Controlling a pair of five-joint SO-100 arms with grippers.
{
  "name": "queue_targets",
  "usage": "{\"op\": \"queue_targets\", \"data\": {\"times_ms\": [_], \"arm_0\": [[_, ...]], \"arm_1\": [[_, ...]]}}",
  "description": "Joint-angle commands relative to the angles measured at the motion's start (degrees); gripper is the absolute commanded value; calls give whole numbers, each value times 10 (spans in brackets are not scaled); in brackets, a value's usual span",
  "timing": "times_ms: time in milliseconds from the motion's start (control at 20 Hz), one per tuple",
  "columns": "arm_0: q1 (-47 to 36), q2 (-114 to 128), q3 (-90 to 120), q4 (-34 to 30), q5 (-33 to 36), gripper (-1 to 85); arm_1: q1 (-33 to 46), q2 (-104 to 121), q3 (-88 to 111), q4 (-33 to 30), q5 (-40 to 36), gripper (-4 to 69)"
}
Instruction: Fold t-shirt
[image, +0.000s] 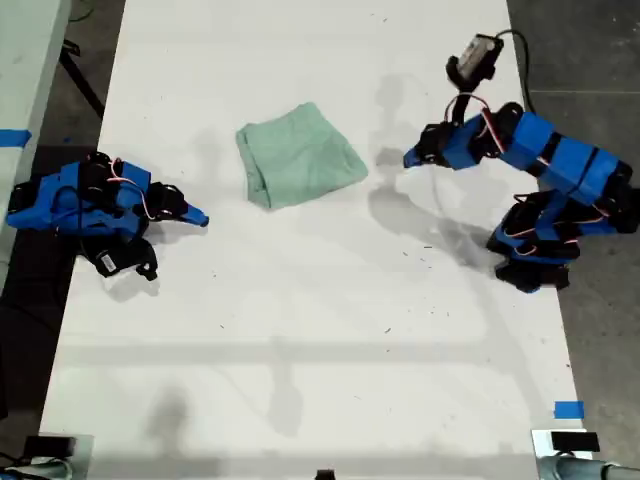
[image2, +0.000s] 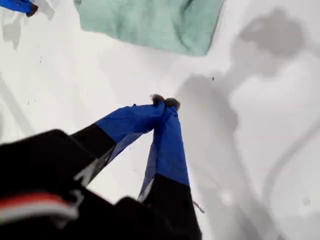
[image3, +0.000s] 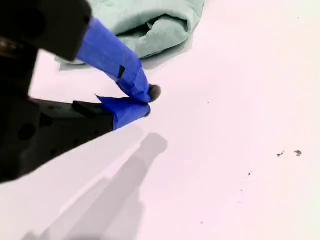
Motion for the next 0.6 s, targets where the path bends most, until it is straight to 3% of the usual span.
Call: {"op": "queue_targets", "data": {"times_ms": [0,100,200,300,400,450,550], "arm_0": [[8,4,-5,1,0,17],[8,4,-5,1,0,17],[8,4,-4,1,0,17],[7,4,-4,1,0,17],[7,4,-4,1,0,17],[6,4,-4,1,0,17],[6,4,-4,1,0,17]], "arm_1": [[-31,258,204,6,92,-12],[-66,470,355,55,183,-12],[-97,634,473,153,287,-12],[-119,611,503,128,327,-11],[-123,629,504,125,440,56],[-123,629,504,127,417,57],[-123,629,504,127,241,57]]}}
